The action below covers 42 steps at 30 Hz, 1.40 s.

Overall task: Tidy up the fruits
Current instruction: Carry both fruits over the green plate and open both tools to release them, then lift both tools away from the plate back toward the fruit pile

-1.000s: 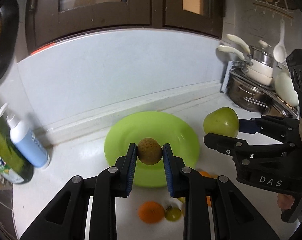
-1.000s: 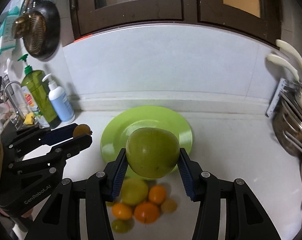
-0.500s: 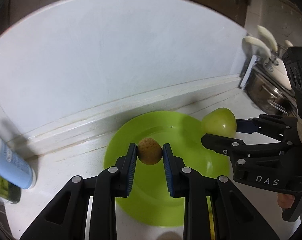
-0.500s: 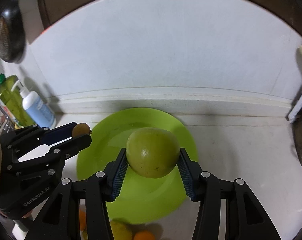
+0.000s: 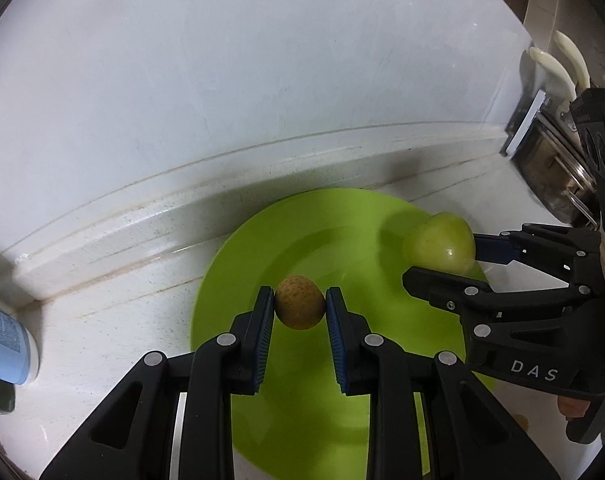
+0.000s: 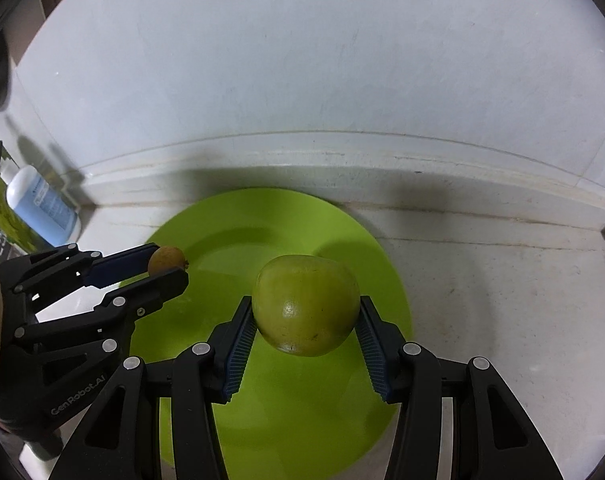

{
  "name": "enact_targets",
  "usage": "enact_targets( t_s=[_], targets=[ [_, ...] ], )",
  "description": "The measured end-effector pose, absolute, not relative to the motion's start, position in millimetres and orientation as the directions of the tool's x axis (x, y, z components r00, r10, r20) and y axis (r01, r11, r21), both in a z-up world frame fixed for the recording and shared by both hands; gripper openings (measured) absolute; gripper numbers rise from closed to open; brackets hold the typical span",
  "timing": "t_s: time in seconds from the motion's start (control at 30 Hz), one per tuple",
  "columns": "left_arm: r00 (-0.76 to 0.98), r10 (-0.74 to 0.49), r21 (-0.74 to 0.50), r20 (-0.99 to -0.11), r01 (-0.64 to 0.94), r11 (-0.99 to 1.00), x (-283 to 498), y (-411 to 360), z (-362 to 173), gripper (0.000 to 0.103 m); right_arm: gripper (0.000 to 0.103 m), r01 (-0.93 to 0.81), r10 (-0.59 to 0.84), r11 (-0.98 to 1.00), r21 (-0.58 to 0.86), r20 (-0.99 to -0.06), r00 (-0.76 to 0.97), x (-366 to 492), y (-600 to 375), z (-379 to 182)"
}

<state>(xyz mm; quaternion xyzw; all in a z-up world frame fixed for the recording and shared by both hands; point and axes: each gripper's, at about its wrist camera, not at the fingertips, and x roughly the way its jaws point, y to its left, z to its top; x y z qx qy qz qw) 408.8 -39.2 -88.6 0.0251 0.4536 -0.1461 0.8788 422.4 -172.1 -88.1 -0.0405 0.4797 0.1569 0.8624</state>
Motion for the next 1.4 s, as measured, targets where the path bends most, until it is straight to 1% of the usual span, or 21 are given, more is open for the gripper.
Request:
enact_targets(
  t_s=[0.57, 0.63, 0.77, 0.8, 0.87, 1.0, 1.07, 1.13, 1.17, 1.23, 1.3, 1.4],
  targets=[
    [0.519, -0.216, -0.082, -0.827, 0.270, 0.959, 417.0, -45.2, -102.3, 0.028, 0.051, -0.326, 0.225, 0.943, 0.072, -0.858, 0.462, 431.4, -168.2, -104.9],
    [0.525, -0.218, -0.083, -0.823, 0.268, 0.960, 414.6, -44.3, -99.9, 0.036, 0.051, -0.324, 0.224, 0.944, 0.069, -0.854, 0.469, 430.2, -169.0, -104.8],
    [0.567, -0.200, -0.061, -0.799, 0.254, 0.965, 404.6, -39.9, -89.7, 0.041, 0.053, -0.333, 0.229, 0.941, 0.062, -0.840, 0.492, 423.6, -168.8, -98.5],
    [0.577, -0.194, -0.056, -0.793, 0.247, 0.967, 401.5, -38.6, -86.5, 0.042, 0.057, -0.336, 0.231, 0.940, 0.057, -0.832, 0.505, 420.7, -169.5, -94.2],
    [0.597, -0.188, -0.053, -0.780, 0.235, 0.970, 393.4, -33.2, -77.7, 0.043, 0.059, -0.333, 0.223, 0.942, 0.043, -0.820, 0.526, 416.3, -171.4, -86.0],
    [0.649, -0.174, -0.043, -0.741, 0.213, 0.976, 372.7, -27.7, -55.3, 0.052, 0.059, -0.316, 0.242, 0.947, 0.064, -0.789, 0.565, 402.0, -178.3, -65.8],
    [0.684, -0.159, -0.022, -0.712, 0.205, 0.979, 358.0, -26.9, -42.1, 0.055, 0.059, -0.310, 0.238, 0.949, 0.052, -0.763, 0.601, 388.7, -178.9, -52.9],
    [0.712, -0.150, -0.007, -0.686, 0.199, 0.980, 343.0, -23.8, -30.7, 0.062, 0.059, -0.314, 0.240, 0.949, 0.038, -0.735, 0.634, 373.7, -180.0, -39.9],
    [0.724, -0.147, -0.002, -0.673, 0.197, 0.980, 335.4, -23.5, -25.0, 0.063, 0.059, -0.316, 0.239, 0.948, 0.030, -0.723, 0.649, 366.9, -177.6, -34.9],
    [0.752, -0.145, 0.001, -0.643, 0.190, 0.982, 317.0, -21.2, -13.1, 0.069, 0.062, -0.320, 0.241, 0.947, 0.015, -0.691, 0.681, 348.8, -179.2, -21.4],
    [0.768, -0.143, 0.000, -0.624, 0.183, 0.983, 302.8, -16.2, -5.1, 0.072, 0.067, -0.316, 0.239, 0.949, 0.002, -0.659, 0.713, 331.6, -179.8, -8.5],
    [0.788, -0.143, 0.000, -0.599, 0.178, 0.984, 280.6, -13.3, 5.9, 0.076, 0.067, -0.306, 0.228, 0.952, -0.025, -0.608, 0.760, 305.8, -178.9, 5.6]
  ],
)
